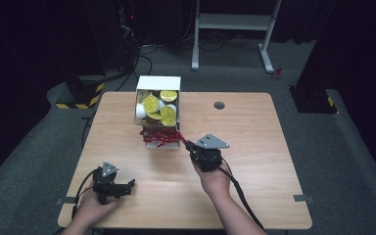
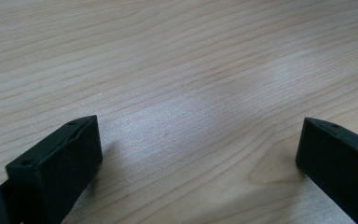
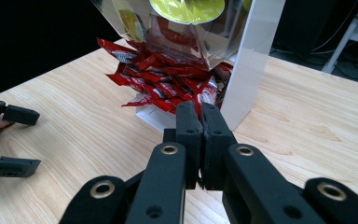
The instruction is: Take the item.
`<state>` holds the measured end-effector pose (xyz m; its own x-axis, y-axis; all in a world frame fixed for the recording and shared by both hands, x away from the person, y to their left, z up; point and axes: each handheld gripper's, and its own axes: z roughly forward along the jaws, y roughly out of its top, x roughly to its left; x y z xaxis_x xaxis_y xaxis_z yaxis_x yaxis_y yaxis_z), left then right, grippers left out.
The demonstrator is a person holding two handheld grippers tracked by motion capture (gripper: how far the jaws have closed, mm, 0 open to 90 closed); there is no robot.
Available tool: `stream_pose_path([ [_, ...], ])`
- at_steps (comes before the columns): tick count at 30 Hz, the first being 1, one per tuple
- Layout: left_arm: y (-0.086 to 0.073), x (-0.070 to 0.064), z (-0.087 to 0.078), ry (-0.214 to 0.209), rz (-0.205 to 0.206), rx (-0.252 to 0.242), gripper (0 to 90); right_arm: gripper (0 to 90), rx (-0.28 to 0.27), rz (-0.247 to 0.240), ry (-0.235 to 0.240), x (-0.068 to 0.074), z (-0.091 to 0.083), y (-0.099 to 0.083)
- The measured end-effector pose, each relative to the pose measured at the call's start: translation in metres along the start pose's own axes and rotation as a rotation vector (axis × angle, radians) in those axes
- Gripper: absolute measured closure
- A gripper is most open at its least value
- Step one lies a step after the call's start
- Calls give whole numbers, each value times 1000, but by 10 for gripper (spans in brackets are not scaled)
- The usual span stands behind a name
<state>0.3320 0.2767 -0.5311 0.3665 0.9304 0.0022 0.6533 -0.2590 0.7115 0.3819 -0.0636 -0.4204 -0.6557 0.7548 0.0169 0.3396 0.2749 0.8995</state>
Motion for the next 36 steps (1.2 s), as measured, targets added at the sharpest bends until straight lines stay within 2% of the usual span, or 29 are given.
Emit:
stream_pose_path([
  [25,0,0,0,0,7,4,6,888,-66,15,-14,-10,-35,-11],
  [30,0,0,0,-1,6,4,6,888,-67,22,-36,-17,-40,-14],
  [36,0,0,0,-1,6,4,6,888,-63,38,-86,-32,-44,-20],
])
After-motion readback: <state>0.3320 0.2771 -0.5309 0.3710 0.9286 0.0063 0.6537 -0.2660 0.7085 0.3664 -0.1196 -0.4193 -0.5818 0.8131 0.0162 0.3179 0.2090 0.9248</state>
